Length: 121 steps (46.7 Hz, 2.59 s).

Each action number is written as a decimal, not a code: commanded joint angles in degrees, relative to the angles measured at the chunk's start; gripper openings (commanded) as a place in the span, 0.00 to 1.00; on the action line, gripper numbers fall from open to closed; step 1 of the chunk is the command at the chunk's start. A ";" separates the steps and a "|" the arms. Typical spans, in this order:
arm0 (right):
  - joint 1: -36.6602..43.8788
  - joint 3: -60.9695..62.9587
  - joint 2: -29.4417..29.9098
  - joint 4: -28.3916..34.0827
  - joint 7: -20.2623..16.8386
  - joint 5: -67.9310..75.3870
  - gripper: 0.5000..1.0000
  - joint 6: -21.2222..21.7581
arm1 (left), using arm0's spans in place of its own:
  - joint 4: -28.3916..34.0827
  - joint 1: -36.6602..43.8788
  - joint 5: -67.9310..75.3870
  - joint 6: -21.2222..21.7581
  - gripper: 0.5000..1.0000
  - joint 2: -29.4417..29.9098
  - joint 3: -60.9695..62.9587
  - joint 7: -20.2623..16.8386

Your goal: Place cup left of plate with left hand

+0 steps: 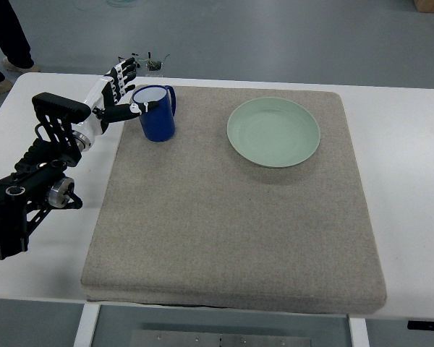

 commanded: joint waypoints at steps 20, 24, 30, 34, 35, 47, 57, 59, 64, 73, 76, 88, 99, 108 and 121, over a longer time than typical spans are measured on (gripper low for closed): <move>0.00 0.06 0.00 -0.03 0.00 -0.05 0.87 0.00 | -5.96 -2.27 -2.13 -0.46 0.98 1.38 -1.92 0.09; 0.00 0.06 0.00 -0.03 0.00 -0.05 0.87 0.00 | -6.31 -4.82 -4.50 -1.07 0.98 1.03 -2.18 0.09; 0.00 0.06 0.00 -0.03 0.00 0.03 0.87 0.00 | -6.22 -8.77 -10.91 -1.07 0.98 0.41 -2.18 0.62; 0.00 -0.03 0.00 0.05 0.09 0.03 0.87 0.00 | -6.22 -10.62 -16.19 -0.99 0.98 -0.38 -2.18 0.97; 0.00 0.06 0.00 -0.03 0.00 0.03 0.87 0.00 | -6.22 -11.06 -17.16 -0.90 0.98 -0.64 -2.18 0.97; 0.00 -0.03 0.00 0.05 0.00 -0.05 0.87 0.00 | -3.24 -14.14 -19.63 -0.02 0.96 -4.07 -2.62 2.46; 0.00 -0.03 0.00 0.05 0.00 0.03 0.87 0.00 | 3.09 -16.51 -31.83 -0.37 0.96 -6.53 -3.68 10.02; 0.00 0.06 0.00 0.05 0.00 0.03 0.87 0.00 | 4.14 -16.78 -34.29 -0.46 0.96 -6.97 -3.59 10.72; 0.00 -0.03 0.00 -0.03 0.00 0.03 0.87 0.00 | 7.66 -17.83 -38.34 -0.55 0.96 -7.67 -3.68 12.22; 0.00 -0.03 0.00 -0.03 0.00 -0.05 0.87 0.00 | 11.35 -19.15 -45.81 0.07 0.96 -8.11 -3.68 14.59; 0.00 -0.03 0.00 -0.03 0.00 0.03 0.87 0.00 | 13.46 -19.85 -48.54 0.25 0.96 -8.11 -3.68 14.59; 0.00 0.06 0.00 0.05 0.00 0.03 0.87 0.00 | 16.72 -20.56 -49.25 0.86 0.98 -8.73 -3.59 14.50; 0.00 0.06 0.00 0.06 0.00 -0.05 0.87 0.00 | 16.72 -20.56 -48.90 -1.24 0.99 -8.73 -2.71 14.42; 0.00 0.06 0.00 -0.03 0.00 0.03 0.87 0.00 | 16.80 -20.47 -48.81 -3.71 0.99 -8.20 -2.53 14.42; 0.00 -0.03 0.00 -0.03 0.09 0.03 0.87 0.00 | 16.80 -20.56 -48.81 -3.89 0.99 -8.11 -2.53 14.33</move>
